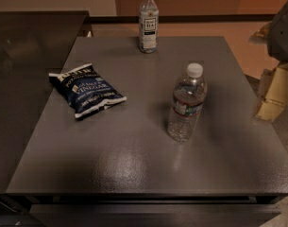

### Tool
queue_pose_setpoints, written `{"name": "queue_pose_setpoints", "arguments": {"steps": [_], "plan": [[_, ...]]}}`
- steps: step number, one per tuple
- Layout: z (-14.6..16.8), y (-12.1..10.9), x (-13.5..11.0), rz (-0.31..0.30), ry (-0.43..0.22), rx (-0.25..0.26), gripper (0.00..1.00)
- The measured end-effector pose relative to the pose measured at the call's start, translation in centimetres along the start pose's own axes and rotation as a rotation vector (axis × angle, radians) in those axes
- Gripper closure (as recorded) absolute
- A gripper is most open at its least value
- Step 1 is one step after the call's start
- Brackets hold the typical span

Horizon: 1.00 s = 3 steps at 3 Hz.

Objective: Move water bottle near blue plastic bottle

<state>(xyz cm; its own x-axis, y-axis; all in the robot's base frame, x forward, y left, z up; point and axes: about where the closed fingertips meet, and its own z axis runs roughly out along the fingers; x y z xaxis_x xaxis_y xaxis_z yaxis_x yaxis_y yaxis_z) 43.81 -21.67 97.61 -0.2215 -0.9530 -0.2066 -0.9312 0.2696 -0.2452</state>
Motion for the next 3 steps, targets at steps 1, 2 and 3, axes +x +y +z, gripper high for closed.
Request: {"name": "queue_pose_setpoints", "arguments": {"steps": [1,2,3], "plan": [[0.0,0.0,0.0,0.0,0.0,0.0,0.0],[1.2,0.1,-0.9,0.019,-0.064,-0.014,0.0],[3.2,0.7,-2.4,0.04,-0.171,-0.042,0.0]]}}
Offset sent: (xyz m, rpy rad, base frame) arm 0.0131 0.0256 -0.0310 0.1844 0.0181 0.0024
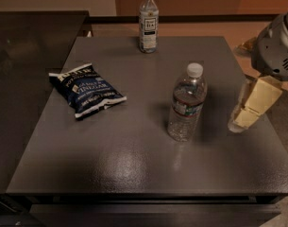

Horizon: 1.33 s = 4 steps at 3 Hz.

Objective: Move water bottle near blue plastic bottle

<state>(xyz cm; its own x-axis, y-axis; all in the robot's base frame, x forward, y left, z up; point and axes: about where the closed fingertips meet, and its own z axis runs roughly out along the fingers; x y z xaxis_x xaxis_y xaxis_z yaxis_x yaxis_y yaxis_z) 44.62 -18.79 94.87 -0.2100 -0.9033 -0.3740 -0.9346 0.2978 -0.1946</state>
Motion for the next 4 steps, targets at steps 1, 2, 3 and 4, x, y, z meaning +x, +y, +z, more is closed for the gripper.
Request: {"name": "queue_pose_setpoints", "arguments": {"steps": [1,2,3,4], "plan": [[1.9,0.4,-2.0,0.013,-0.109,-0.045,0.0],[3.0,0.9,-3.7,0.021,-0.197,-0.094,0.0],[3.4,1.2,-5.2,0.019,-0.283,-0.143,0.0],[3.9,2.1,-6.4,-0.015,-0.347,-0.201,0.17]]}}
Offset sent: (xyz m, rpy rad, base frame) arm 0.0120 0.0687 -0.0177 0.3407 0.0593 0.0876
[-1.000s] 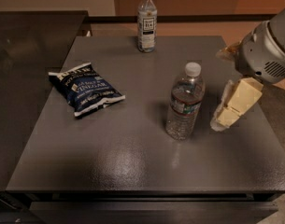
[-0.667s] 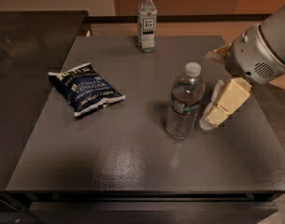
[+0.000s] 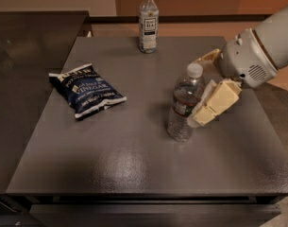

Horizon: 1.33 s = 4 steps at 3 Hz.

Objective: Move water bottle near blue plastic bottle

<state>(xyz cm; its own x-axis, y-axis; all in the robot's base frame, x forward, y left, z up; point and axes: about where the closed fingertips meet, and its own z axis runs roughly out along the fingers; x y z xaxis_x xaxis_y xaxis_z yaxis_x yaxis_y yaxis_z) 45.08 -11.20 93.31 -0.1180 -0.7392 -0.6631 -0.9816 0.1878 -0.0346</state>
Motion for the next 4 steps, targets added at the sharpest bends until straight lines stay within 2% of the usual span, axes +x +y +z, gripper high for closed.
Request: {"name": "queue_pose_setpoints", "arguments": {"steps": [1,2,3,4], "plan": [[0.7,0.5,-0.6,-0.025,-0.034,-0.048,0.41],[0.3,-0.1,-1.3,-0.029,-0.055,-0.038,0.64],[-0.9,-2.5,-3.0,-0.01,-0.066,0.051,0.88],[-1.8,-6.6,-4.8,0.028,-0.072,0.153,1.0]]}}
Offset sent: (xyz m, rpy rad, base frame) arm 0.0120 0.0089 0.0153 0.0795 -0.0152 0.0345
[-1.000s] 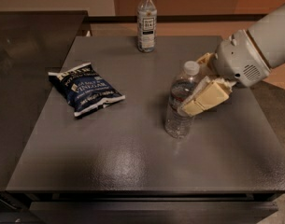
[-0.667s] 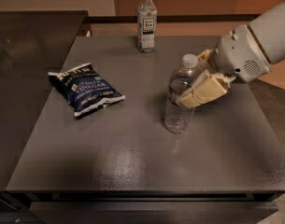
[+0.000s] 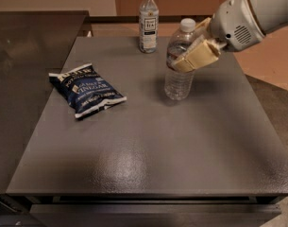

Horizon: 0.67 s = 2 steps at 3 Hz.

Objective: Move water bottle near blue plastic bottle

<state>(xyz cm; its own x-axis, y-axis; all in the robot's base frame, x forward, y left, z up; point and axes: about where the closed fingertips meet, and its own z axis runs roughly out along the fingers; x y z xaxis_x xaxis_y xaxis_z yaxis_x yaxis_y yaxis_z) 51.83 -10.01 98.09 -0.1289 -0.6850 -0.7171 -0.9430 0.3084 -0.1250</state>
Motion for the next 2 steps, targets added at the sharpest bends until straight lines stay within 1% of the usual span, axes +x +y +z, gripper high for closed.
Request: {"name": "queue_pose_setpoints", "arguments": {"steps": [1,2], "plan": [[0.8,-5.2,-1.4,0.066,0.011,0.089,1.0],[2.5,-10.5,-1.9,0.143,0.022,0.128,1.0]]}}
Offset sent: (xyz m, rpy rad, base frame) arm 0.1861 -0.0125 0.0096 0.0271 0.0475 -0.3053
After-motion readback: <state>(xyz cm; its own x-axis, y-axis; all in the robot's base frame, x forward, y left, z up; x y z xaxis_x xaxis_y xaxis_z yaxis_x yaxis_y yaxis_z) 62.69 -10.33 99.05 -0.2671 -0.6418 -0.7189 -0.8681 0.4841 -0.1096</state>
